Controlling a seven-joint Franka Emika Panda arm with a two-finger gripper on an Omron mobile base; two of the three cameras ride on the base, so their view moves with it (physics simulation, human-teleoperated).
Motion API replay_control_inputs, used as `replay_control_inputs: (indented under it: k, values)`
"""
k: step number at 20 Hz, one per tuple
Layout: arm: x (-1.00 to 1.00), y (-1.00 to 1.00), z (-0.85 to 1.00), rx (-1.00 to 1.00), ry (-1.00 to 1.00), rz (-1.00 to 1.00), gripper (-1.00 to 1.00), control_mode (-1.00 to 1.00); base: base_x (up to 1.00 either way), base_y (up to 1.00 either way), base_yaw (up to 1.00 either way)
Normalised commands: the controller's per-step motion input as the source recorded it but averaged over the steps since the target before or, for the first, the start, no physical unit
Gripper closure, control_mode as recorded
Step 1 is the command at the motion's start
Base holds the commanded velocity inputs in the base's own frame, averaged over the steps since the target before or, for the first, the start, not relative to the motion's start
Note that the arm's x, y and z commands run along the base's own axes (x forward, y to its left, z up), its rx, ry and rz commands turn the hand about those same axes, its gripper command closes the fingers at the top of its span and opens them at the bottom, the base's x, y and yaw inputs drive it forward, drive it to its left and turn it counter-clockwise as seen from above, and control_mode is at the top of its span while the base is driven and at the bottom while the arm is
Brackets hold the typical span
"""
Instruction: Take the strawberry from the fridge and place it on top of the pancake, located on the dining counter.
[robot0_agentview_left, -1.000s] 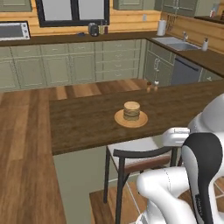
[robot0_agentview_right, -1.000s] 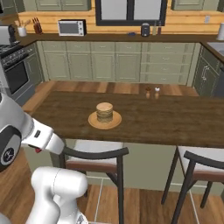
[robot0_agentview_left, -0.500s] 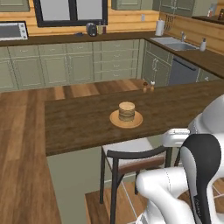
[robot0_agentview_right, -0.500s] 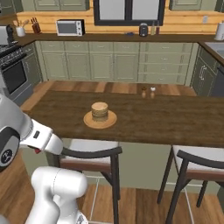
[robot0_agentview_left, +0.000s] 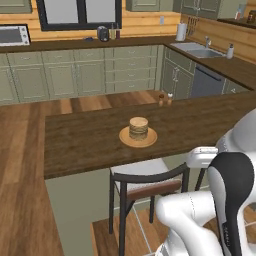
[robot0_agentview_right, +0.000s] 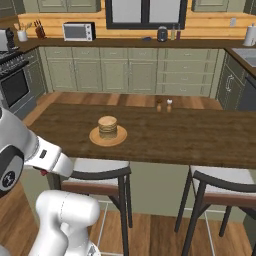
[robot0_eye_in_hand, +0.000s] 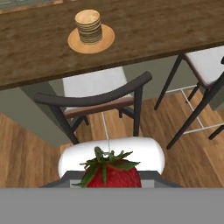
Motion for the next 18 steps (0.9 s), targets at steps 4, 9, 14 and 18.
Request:
replay_control_inputs:
  k: [4, 9, 14, 18]
  values:
    - [0.00, 0.00, 0.00, 0.00, 0.00, 0.00, 1.00, 1.00, 0.00, 0.00, 0.00]
    - [0.62, 0.19, 0.42, -0.08, 0.04, 0.00, 1.00, -1.00, 0.02, 0.00, 0.00]
    - [1.00, 0.20, 0.57, -0.11, 0.07, 0.01, 1.00, -1.00, 0.00, 0.00, 0.00]
    - [1.00, 0.25, 0.00, 0.01, 0.00, 0.08, 1.00, -1.00, 0.00, 0.00, 0.00]
